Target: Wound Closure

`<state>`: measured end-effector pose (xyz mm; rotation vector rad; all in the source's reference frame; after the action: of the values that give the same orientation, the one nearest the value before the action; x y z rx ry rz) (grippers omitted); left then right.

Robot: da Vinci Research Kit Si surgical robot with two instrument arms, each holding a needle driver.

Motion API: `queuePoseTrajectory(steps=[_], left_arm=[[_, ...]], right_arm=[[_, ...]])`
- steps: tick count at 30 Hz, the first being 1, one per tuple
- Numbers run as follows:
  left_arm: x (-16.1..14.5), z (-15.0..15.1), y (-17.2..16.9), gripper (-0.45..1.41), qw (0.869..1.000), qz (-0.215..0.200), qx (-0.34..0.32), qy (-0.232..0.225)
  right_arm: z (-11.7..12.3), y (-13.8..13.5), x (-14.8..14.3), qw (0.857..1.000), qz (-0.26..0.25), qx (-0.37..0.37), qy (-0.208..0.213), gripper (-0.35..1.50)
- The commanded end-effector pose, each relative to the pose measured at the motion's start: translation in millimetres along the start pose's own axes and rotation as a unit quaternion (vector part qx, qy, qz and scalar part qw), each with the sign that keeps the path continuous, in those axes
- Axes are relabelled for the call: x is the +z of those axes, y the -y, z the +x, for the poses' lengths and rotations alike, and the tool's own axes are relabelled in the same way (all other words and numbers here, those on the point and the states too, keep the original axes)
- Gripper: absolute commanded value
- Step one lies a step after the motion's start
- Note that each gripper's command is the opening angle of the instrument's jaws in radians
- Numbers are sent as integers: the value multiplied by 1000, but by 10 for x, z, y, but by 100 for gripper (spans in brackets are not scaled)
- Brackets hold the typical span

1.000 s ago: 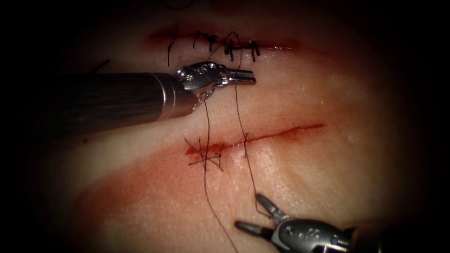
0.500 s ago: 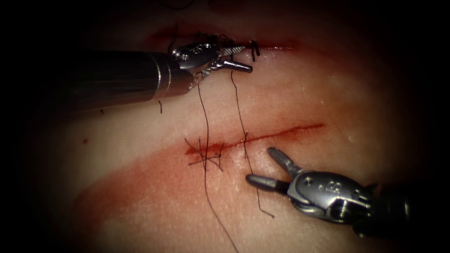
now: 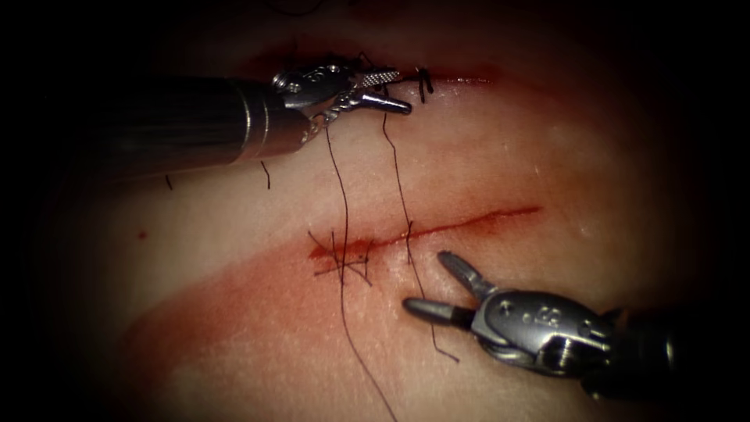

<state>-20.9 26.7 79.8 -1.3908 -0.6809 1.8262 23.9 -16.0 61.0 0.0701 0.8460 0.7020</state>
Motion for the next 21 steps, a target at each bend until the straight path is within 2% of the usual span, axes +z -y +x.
queuePoseTrajectory(steps=[1, 2, 3, 5, 6, 8, 10, 11, 15, 16, 18, 20, 21], left_arm=[[6, -3, 3, -3, 1000, -3, 12, 0], [4, -3, 2, -42, 1000, -3, 27, 1], [3, -3, 0, -45, 999, -4, 38, 2], [0, -3, -2, -45, 999, -3, 49, 2], [-2, -2, -5, -45, 999, -2, 54, 3], [-2, -3, -9, -45, 998, 0, 59, 3], [-1, -4, -14, -45, 998, 2, 61, 3], [1, -6, -21, -45, 998, 5, 66, 3], [6, -4, -37, -45, 997, 12, 74, 3], [6, -3, -41, -45, 997, 13, 73, 3], [5, -1, -47, -45, 997, 13, 77, 3], [3, 3, -52, -45, 997, 13, 80, 3], [2, 8, -53, -45, 996, 13, 83, 3]], right_arm=[[-4, 5, 8, 1000, 3, 1, 1, 130], [-5, 3, 9, 1000, 9, 1, 5, 124], [-6, 1, 10, 1000, 17, 1, 5, 121], [-6, -4, 13, 999, 44, 1, 3, 114], [-3, -14, 18, 998, 70, -1, 2, 103], [0, -26, 24, 996, 93, -7, -5, 88], [2, -39, 34, 993, 118, -15, -7, 61], [2, -49, 48, 990, 140, -25, -1, 22], [0, -69, 78, 986, 166, -34, 4, -25], [0, -75, 83, 986, 161, -37, 8, -30], [-1, -84, 88, 988, 150, -40, 12, -28], [-8, -87, 87, 990, 134, -41, 27, -18], [-21, -77, 81, 989, 133, -32, 57, -10]])
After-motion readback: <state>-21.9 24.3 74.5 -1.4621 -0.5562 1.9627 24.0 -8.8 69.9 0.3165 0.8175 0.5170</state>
